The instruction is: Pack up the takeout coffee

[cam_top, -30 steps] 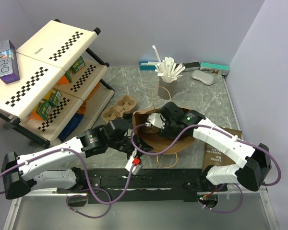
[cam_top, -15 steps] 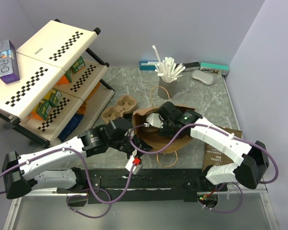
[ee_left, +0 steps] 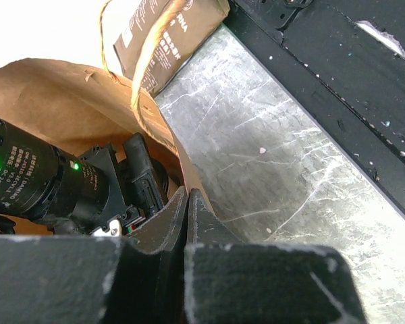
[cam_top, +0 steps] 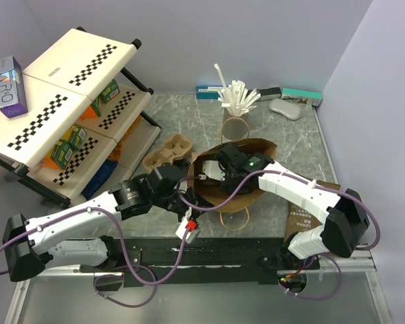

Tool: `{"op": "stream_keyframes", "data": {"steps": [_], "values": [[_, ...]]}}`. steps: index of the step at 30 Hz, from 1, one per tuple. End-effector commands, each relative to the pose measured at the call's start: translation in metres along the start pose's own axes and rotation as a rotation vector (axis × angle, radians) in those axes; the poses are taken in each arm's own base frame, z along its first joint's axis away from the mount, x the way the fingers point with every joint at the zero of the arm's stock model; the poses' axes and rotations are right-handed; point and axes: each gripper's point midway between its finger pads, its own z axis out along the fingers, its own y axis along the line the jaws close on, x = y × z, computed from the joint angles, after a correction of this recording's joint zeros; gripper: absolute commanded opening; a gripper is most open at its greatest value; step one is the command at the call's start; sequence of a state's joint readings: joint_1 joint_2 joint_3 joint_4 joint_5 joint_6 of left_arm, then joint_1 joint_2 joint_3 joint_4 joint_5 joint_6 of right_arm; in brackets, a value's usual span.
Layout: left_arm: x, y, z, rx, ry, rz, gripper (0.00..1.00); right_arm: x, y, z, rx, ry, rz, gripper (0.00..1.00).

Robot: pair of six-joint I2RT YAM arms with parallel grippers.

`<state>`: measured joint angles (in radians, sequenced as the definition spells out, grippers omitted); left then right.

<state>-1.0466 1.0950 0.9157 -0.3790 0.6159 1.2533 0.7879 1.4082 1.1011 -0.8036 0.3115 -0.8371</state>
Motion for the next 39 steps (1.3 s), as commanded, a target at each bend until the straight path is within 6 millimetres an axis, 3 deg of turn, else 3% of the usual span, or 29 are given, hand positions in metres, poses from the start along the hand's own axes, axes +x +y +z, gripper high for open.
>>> {"op": "stream_keyframes", "data": {"steps": [1, 9, 12, 15, 18, 21, 30, 37, 38, 39], "values": [[-0.024, 0.006, 0.002, -0.008, -0.123, 0.052, 0.04, 0.006, 0.012, 0.013, -0.041, 0.052, -0.026, 0.00], [-0.022, 0.006, 0.000, -0.016, -0.114, 0.058, 0.04, 0.019, 0.037, 0.031, -0.110, 0.084, -0.009, 0.00], [-0.022, 0.007, 0.000, -0.018, -0.113, 0.061, 0.04, 0.021, 0.039, 0.032, -0.116, 0.104, 0.002, 0.00], [-0.021, 0.009, -0.001, -0.033, -0.103, 0.063, 0.05, 0.019, 0.030, 0.021, -0.112, 0.082, 0.059, 0.13], [-0.018, 0.014, -0.002, -0.057, -0.091, 0.055, 0.06, 0.015, 0.023, 0.004, -0.112, 0.038, 0.103, 0.36], [-0.017, 0.022, -0.002, -0.093, -0.083, 0.037, 0.07, 0.014, 0.018, -0.012, -0.098, -0.003, 0.134, 0.49], [-0.016, 0.035, -0.001, -0.142, -0.083, -0.022, 0.10, 0.009, 0.020, -0.040, -0.131, -0.077, 0.174, 0.66], [-0.014, 0.042, 0.001, -0.157, -0.087, -0.058, 0.14, 0.006, 0.018, -0.049, -0.150, -0.094, 0.199, 0.81], [-0.014, 0.044, 0.001, -0.162, -0.086, -0.059, 0.14, 0.005, 0.017, -0.051, -0.145, -0.101, 0.206, 0.99], [-0.014, 0.045, 0.002, -0.162, -0.086, -0.065, 0.15, 0.003, 0.014, -0.054, -0.139, -0.112, 0.212, 0.99]]}}
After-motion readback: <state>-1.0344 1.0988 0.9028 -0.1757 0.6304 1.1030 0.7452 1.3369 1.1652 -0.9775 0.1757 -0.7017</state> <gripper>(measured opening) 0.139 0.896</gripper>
